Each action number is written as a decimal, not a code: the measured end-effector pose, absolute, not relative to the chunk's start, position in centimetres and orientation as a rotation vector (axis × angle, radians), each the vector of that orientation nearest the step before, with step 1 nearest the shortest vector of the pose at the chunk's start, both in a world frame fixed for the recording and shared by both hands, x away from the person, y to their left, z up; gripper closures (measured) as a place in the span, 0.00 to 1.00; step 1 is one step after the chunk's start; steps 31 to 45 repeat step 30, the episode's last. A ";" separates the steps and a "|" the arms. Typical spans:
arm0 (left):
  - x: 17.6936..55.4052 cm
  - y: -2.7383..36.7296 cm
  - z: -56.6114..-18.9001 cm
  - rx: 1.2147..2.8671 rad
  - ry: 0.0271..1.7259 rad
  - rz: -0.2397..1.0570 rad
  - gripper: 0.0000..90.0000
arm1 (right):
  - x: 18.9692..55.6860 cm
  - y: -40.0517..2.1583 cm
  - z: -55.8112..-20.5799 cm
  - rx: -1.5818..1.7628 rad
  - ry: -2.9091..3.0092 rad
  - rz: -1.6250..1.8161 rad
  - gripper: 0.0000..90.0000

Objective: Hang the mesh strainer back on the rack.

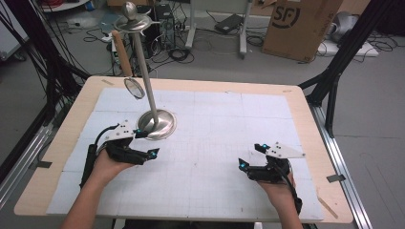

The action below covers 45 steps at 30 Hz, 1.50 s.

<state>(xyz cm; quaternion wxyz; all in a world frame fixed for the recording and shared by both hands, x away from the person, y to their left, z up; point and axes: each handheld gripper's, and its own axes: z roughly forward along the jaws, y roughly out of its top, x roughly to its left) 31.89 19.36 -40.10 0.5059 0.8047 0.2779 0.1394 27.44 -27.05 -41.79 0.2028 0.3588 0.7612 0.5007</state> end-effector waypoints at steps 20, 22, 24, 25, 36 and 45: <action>31.7 19.4 -40.1 1.939 0.669 0.340 0.23 | 27.7 -26.8 -41.6 0.999 2.124 1.400 0.16; 31.8 19.4 -40.2 1.943 0.668 0.341 0.23 | 27.6 -26.8 -41.6 0.999 2.123 1.400 0.16; 31.8 19.4 -40.3 1.939 0.676 0.339 0.23 | 27.6 -26.8 -41.6 0.994 2.122 1.399 0.16; 31.9 19.4 -40.4 1.939 0.680 0.338 0.23 | 27.6 -26.8 -41.6 0.996 2.124 1.399 0.16; 32.0 19.4 -40.7 1.948 0.697 0.324 0.23 | 27.3 -27.0 -41.6 0.999 2.122 1.395 0.16; 32.0 19.4 -40.7 1.948 0.697 0.324 0.23 | 27.3 -27.0 -41.6 0.999 2.122 1.395 0.16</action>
